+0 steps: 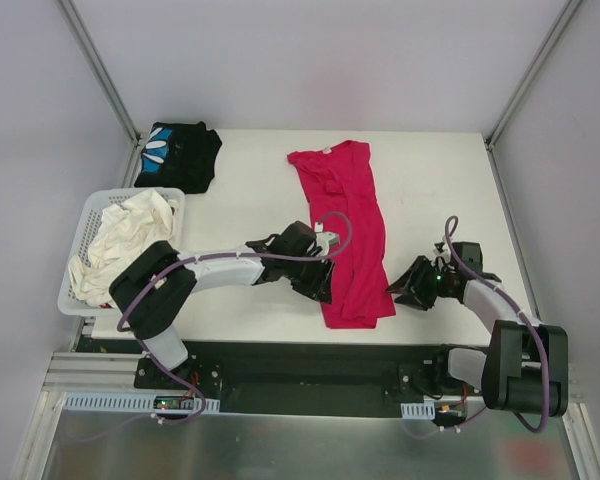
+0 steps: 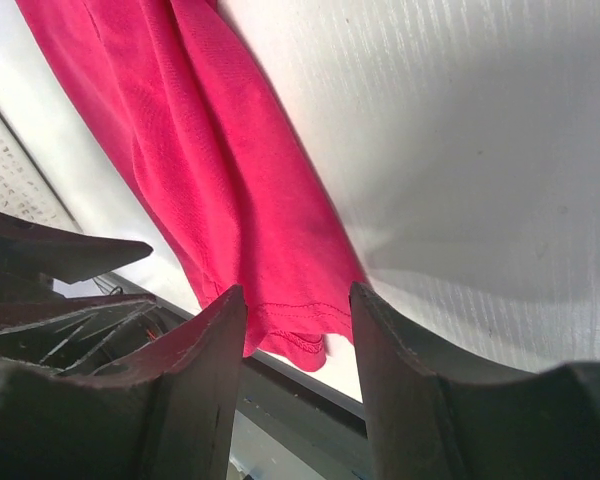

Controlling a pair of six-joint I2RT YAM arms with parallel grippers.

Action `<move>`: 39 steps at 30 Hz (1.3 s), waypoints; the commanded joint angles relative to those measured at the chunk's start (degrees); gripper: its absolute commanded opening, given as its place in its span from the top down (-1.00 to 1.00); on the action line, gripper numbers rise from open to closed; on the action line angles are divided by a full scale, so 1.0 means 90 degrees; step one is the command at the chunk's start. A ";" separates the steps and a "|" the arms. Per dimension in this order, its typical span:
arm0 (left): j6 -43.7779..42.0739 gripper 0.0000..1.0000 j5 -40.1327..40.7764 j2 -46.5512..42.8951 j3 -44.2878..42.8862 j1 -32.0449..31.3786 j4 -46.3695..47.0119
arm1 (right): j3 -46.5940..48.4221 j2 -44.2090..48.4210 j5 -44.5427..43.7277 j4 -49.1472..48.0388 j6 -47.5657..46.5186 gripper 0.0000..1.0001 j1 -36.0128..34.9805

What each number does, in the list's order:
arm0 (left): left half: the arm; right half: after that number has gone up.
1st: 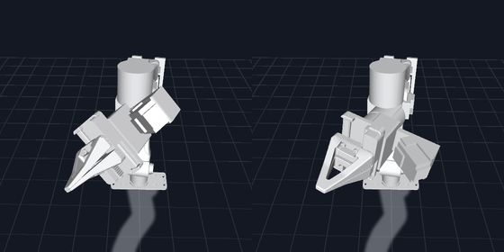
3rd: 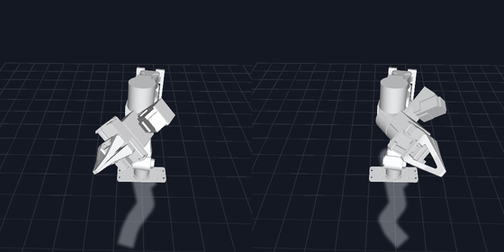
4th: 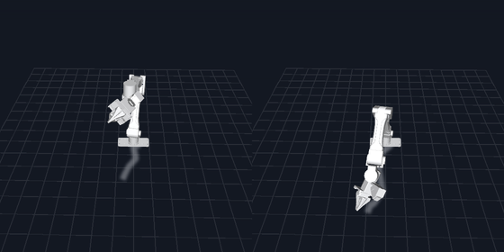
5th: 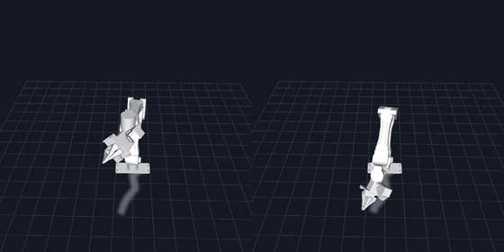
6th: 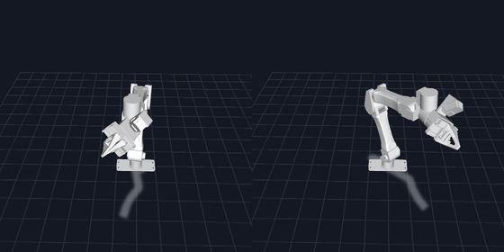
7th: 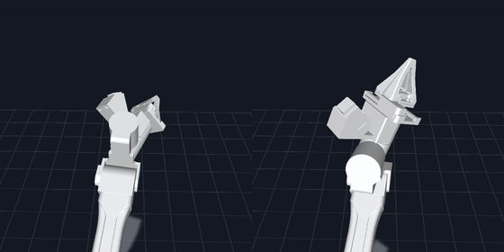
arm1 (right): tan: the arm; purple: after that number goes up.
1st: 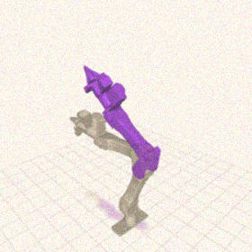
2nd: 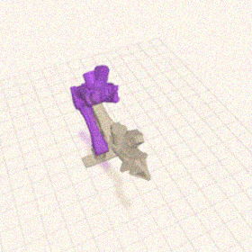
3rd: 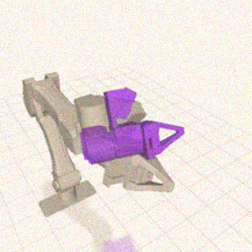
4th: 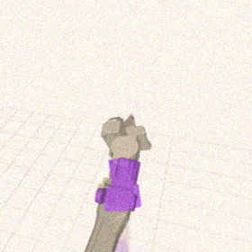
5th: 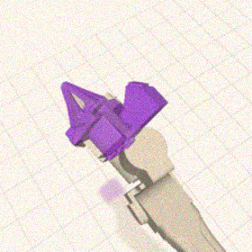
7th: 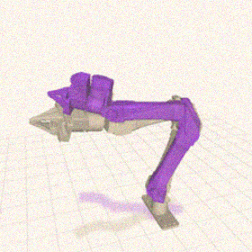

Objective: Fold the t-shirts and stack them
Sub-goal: Grab the bottom of the folded rectangular tshirt with both arms

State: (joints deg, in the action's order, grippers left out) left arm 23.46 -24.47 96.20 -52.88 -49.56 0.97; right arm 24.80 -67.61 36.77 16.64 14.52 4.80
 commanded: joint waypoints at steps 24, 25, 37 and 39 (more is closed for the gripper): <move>0.0879 -0.28 -0.0396 0.0394 -0.0344 -0.0372 -0.0733 | 0.0135 0.0237 -0.0053 0.0055 -0.0042 0.02 0.0053; 0.0870 -0.28 -0.0425 0.0462 -0.0442 -0.0401 -0.0723 | 0.0126 0.0237 -0.0062 0.0074 -0.0051 0.02 0.0063; 0.0870 -0.27 -0.0426 0.0678 -0.0687 -0.0431 -0.0733 | 0.0145 0.0130 -0.0121 0.0084 -0.0129 0.03 0.0063; 0.0879 -0.26 -0.0435 0.0697 -0.0687 -0.0431 -0.0723 | 0.0096 0.0110 -0.0111 0.0065 -0.0139 0.03 0.0053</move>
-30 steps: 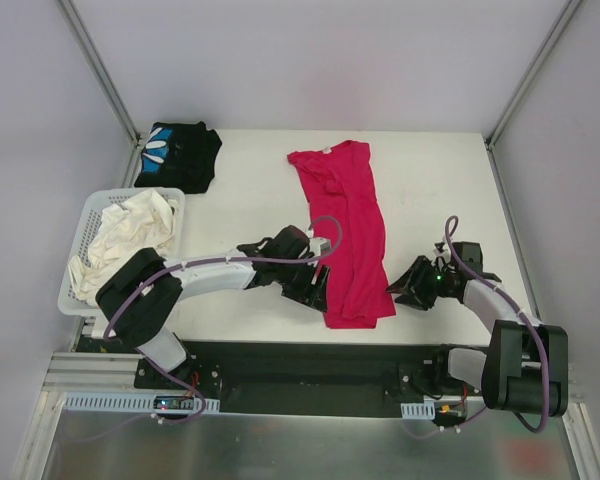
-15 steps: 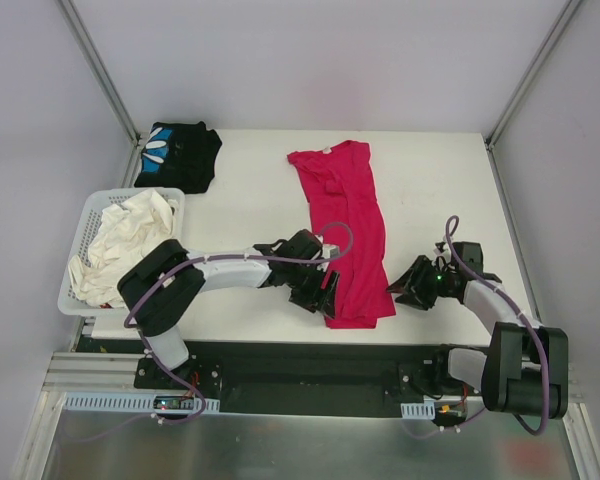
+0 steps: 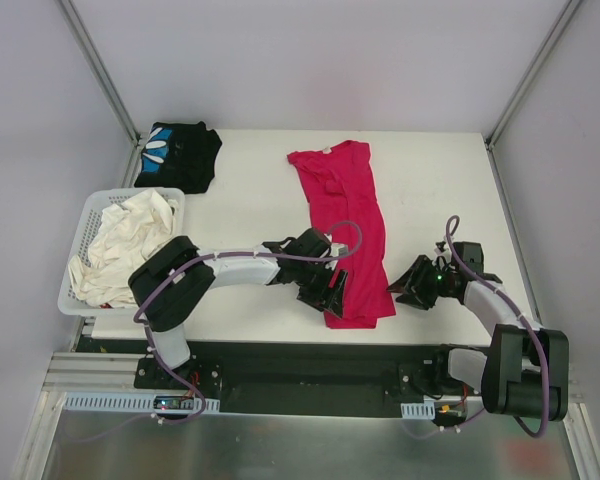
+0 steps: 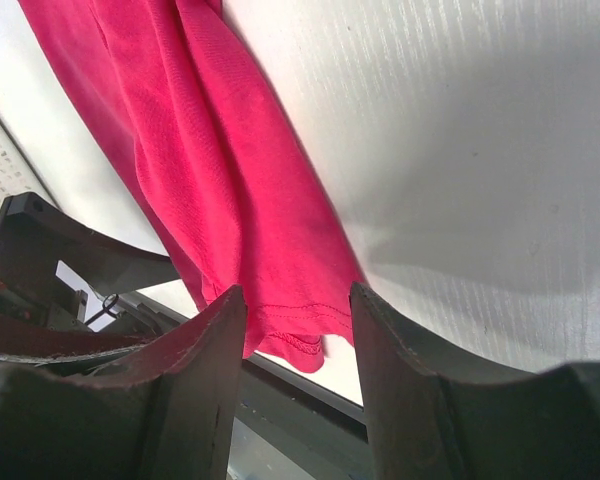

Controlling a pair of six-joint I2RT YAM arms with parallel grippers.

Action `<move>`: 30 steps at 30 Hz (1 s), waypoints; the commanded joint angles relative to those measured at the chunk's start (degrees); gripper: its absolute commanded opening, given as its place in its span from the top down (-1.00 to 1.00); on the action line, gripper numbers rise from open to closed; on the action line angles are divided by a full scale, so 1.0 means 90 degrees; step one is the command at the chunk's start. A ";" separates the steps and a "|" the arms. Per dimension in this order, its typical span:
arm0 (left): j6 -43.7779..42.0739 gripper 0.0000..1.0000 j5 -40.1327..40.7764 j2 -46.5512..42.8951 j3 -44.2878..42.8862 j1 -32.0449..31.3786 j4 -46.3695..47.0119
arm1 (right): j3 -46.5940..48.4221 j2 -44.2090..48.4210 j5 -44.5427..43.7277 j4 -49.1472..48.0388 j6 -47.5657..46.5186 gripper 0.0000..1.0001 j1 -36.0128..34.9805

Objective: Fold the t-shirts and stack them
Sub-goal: Grab the bottom of the folded rectangular tshirt with both arms

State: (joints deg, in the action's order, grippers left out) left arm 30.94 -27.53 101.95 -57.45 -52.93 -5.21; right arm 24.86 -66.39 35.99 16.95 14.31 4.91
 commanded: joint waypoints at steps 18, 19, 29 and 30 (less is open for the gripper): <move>-0.0029 -0.25 -0.0047 0.0147 -0.0189 -0.0057 -0.0016 | -0.0282 -0.0221 0.0005 -0.0350 0.0207 0.02 -0.0222; -0.0029 -0.25 -0.0047 0.0147 -0.0189 -0.0057 0.0003 | -0.0292 -0.0202 0.0005 -0.0360 0.0227 0.02 -0.0262; 0.0019 -0.24 -0.0095 0.0225 -0.0228 -0.0067 0.0169 | -0.0428 0.0023 -0.0122 -0.0458 0.0539 0.01 -0.0526; 0.0010 -0.24 -0.0096 0.0234 -0.0228 -0.0076 0.0179 | -0.0448 0.0062 -0.0131 -0.0438 0.0549 0.01 -0.0535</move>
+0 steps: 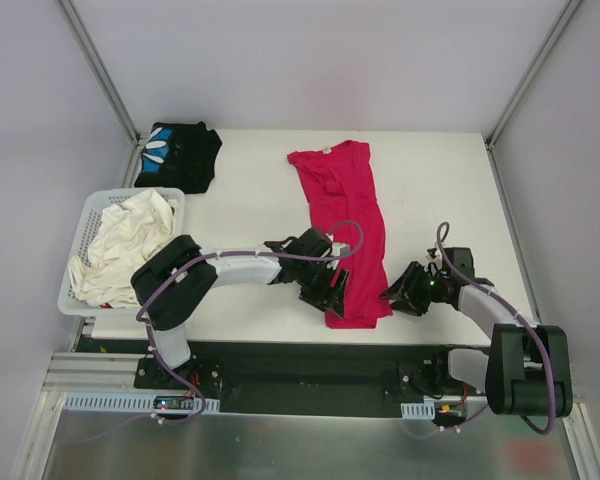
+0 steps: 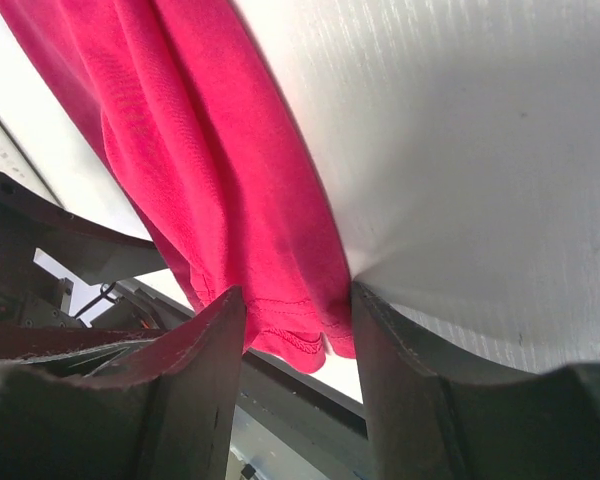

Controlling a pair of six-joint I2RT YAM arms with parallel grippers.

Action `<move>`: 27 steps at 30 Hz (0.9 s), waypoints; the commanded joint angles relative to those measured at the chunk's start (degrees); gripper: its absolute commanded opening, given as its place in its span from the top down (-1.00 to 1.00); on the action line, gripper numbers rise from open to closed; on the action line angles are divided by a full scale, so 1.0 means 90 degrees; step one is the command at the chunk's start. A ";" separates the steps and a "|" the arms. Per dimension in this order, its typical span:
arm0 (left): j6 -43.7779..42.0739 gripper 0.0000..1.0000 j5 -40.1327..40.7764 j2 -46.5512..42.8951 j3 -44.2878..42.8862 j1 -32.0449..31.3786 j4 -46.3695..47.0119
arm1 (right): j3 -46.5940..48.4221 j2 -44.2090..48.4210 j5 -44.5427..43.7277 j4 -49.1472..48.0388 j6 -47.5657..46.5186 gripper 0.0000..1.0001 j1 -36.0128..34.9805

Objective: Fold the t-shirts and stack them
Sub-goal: Grab the bottom of the folded rectangular tshirt with both arms

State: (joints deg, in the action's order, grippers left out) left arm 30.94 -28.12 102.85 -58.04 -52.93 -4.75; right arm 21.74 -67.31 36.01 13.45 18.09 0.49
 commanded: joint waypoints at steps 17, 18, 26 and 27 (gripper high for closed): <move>0.0039 0.26 -0.0040 0.0184 -0.0113 -0.0115 0.0177 | 0.0124 -0.0041 -0.0095 -0.0118 0.0051 0.10 -0.0045; 0.0039 0.30 -0.0020 0.0193 -0.0113 -0.0106 0.0177 | 0.0124 -0.0060 -0.0095 -0.0137 0.0051 0.14 -0.0045; 0.0019 0.33 -0.0010 0.0291 -0.0172 -0.0115 0.0177 | 0.0124 -0.0138 -0.0065 -0.0206 0.0012 0.72 -0.0045; 0.0019 0.33 -0.0001 0.0301 -0.0172 -0.0106 0.0177 | 0.0124 -0.0148 -0.0065 -0.0206 0.0002 0.85 -0.0045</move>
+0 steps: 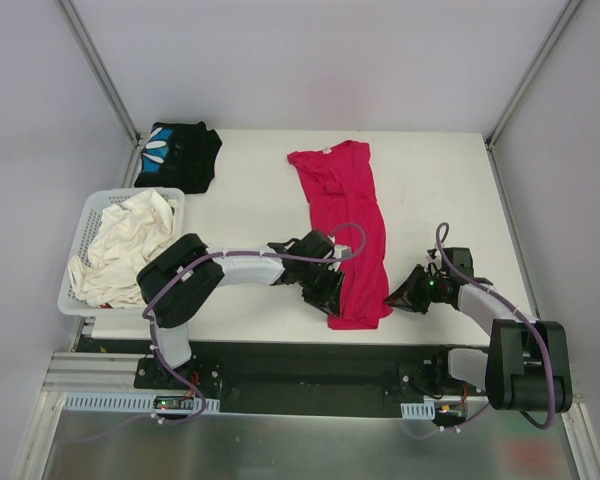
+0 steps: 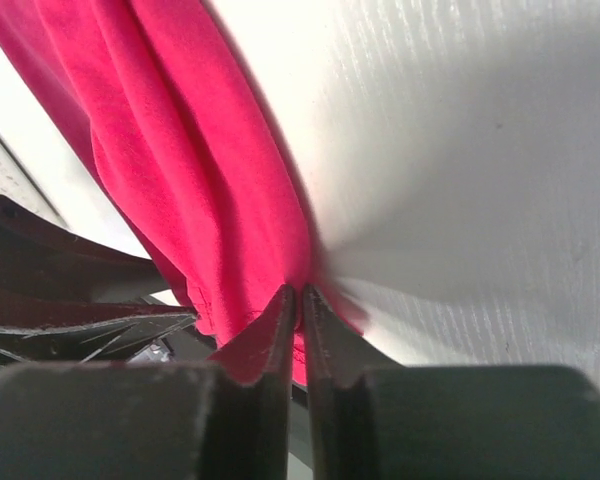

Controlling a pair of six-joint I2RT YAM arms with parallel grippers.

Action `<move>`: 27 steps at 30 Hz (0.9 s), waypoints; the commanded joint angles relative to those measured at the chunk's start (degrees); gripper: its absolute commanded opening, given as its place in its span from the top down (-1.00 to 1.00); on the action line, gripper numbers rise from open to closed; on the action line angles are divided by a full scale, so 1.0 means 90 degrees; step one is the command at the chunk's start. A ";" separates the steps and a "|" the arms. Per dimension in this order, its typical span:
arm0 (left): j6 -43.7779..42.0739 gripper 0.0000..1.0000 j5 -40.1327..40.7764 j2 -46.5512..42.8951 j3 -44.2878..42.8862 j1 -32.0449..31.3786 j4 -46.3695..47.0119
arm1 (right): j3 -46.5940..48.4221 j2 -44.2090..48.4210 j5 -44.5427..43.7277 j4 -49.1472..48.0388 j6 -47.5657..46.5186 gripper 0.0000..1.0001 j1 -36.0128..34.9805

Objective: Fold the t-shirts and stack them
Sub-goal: Grab the bottom of the folded rectangular tshirt with both arms

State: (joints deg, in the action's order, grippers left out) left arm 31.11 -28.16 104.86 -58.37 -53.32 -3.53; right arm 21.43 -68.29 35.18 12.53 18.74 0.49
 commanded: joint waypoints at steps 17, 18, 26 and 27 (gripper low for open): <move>-0.0049 0.32 0.0648 -0.0254 -0.0018 -0.0072 0.0050 | 0.0187 0.0059 0.0105 -0.0152 -0.0022 0.98 -0.0045; -0.0078 0.32 0.0668 -0.0264 -0.0038 -0.0062 0.0050 | 0.0207 0.0068 0.0115 -0.0162 -0.0032 0.98 -0.0151; -0.0127 0.32 0.0814 -0.0293 -0.0223 -0.0062 0.0050 | 0.0490 0.0185 0.0046 -0.0035 -0.0032 0.98 -0.0152; -0.0146 0.32 0.0834 -0.0303 -0.0233 -0.0062 0.0050 | 0.0509 0.0186 0.0046 -0.0026 -0.0022 0.98 -0.0162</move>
State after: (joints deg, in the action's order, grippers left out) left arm 30.89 -23.46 104.33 -58.81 -53.32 -3.22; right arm 23.40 -68.12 35.22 12.29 18.68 -0.64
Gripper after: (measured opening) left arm 0.338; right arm 0.012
